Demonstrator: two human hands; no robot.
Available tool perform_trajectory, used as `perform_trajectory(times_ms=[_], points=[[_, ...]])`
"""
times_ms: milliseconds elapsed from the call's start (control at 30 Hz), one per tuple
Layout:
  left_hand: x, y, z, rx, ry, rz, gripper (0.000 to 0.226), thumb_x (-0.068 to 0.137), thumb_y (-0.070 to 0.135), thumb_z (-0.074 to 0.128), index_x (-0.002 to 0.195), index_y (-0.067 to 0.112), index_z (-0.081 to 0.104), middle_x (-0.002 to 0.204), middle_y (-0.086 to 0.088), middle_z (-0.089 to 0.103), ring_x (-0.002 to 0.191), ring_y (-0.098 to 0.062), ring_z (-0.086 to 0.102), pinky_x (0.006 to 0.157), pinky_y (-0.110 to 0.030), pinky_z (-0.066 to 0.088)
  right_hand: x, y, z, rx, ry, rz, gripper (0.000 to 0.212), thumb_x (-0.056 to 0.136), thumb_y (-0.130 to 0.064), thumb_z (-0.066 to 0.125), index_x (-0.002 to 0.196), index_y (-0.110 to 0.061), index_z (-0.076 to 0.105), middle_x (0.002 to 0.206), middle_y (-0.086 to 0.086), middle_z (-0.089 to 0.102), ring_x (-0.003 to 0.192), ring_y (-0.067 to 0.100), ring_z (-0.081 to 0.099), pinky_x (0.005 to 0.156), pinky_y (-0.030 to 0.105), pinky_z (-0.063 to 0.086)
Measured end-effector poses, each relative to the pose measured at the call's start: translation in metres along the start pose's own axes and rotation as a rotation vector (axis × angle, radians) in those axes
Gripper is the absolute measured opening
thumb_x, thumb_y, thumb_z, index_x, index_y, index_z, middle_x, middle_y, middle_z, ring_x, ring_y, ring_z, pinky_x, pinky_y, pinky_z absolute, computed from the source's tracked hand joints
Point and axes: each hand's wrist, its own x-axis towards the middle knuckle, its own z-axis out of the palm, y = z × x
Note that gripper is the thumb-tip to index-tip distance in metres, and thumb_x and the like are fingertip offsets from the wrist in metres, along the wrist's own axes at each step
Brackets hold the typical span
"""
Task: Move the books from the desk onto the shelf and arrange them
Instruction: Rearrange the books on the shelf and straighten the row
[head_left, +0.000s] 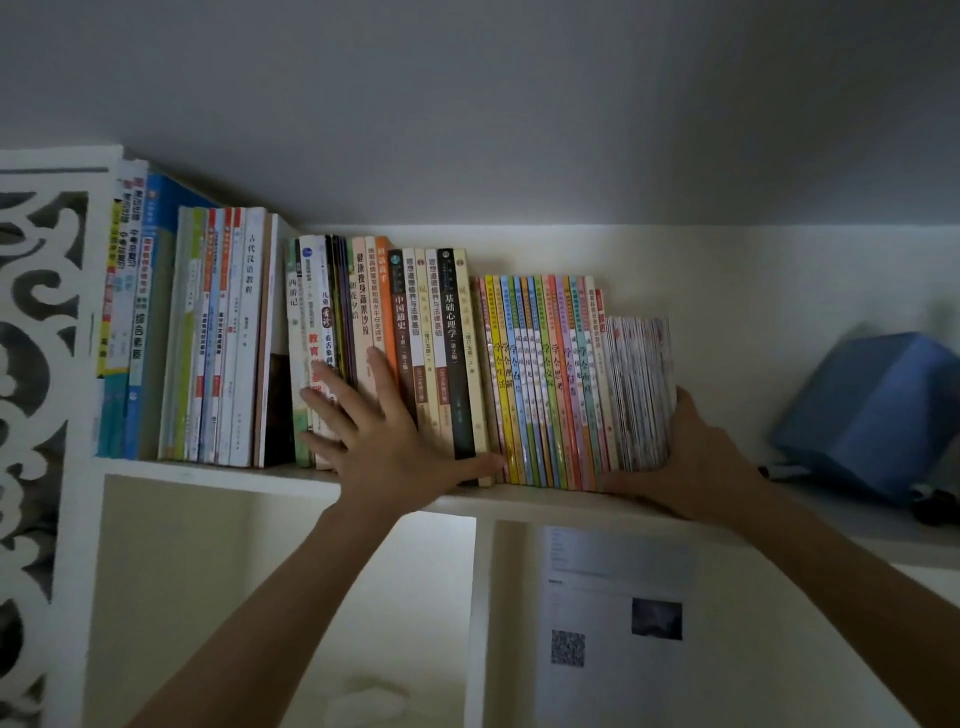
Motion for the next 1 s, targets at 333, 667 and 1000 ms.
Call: perform_trajectory(times_ms=[333,667,1000], points=[[0.010,0.006,-0.001,-0.018,-0.072,-0.008,0.165,0.043,0.076,0.078,0.141,0.017,-0.040,0.142,-0.024,-0.048,0.132,-0.052,-0.038,0.107,-0.069,-0.014,-0.003,0.006,-0.008,-0.042,-0.019,-0.100,0.127,0.047,-0.082,0.070,0.148,-0.023,0.022,0.125,-0.012,0.051,0.109,0.010,0.056,0.098,0.032,0.044],[0.011,0.000,-0.019,0.028,-0.153,-0.061,0.162,0.046,0.068,0.084,0.139,0.027,-0.043,0.143,-0.017,-0.050,0.133,-0.047,-0.040,0.110,-0.070,-0.012,0.032,0.041,0.012,0.048,-0.042,-0.022,0.143,0.028,-0.081,0.080,0.146,-0.022,0.027,0.125,-0.007,0.056,0.107,0.018,0.061,0.098,0.046,0.051],[0.015,-0.060,-0.040,-0.032,-0.119,0.161,0.146,0.047,0.084,0.063,0.147,0.033,-0.030,0.149,0.007,-0.046,0.137,-0.015,-0.043,0.120,-0.058,0.003,0.030,0.056,-0.003,0.181,-0.173,-0.079,0.104,0.030,-0.064,0.092,0.116,-0.071,0.034,0.099,-0.033,0.062,0.091,-0.002,0.062,0.084,0.028,0.054]])
